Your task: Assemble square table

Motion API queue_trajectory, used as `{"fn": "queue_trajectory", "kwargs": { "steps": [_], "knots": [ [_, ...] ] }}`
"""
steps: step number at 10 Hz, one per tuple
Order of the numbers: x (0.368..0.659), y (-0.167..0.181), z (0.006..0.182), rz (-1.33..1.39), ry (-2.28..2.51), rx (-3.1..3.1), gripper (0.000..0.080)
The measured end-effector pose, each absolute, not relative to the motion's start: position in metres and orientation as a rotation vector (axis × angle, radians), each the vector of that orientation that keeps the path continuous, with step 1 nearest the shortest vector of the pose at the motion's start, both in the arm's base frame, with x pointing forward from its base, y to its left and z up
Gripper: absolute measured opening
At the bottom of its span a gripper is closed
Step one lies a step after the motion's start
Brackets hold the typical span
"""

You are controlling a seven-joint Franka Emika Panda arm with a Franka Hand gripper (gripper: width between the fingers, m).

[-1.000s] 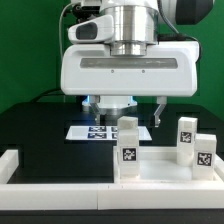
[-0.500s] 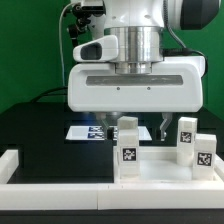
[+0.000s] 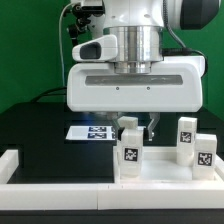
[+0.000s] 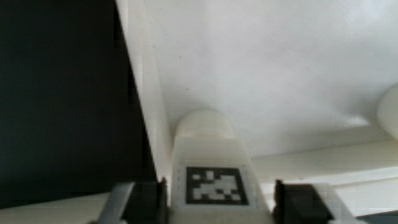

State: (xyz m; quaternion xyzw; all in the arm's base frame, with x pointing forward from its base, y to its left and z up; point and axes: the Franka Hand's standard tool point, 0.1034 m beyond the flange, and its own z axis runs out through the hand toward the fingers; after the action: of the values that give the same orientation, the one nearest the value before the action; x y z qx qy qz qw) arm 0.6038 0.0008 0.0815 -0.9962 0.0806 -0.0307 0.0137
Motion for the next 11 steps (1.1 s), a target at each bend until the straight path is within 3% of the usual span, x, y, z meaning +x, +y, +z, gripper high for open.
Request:
{"fn": "queue_trajectory", "kwargs": {
  "steps": [6, 11],
  "knots": [
    [0.6038, 0.0006, 0.0814, -0.098, 0.252, -3.103, 0.0288],
    [0.6051, 0.0038, 0.0831, -0.111, 1.039, -2.871, 0.0288]
  ]
}}
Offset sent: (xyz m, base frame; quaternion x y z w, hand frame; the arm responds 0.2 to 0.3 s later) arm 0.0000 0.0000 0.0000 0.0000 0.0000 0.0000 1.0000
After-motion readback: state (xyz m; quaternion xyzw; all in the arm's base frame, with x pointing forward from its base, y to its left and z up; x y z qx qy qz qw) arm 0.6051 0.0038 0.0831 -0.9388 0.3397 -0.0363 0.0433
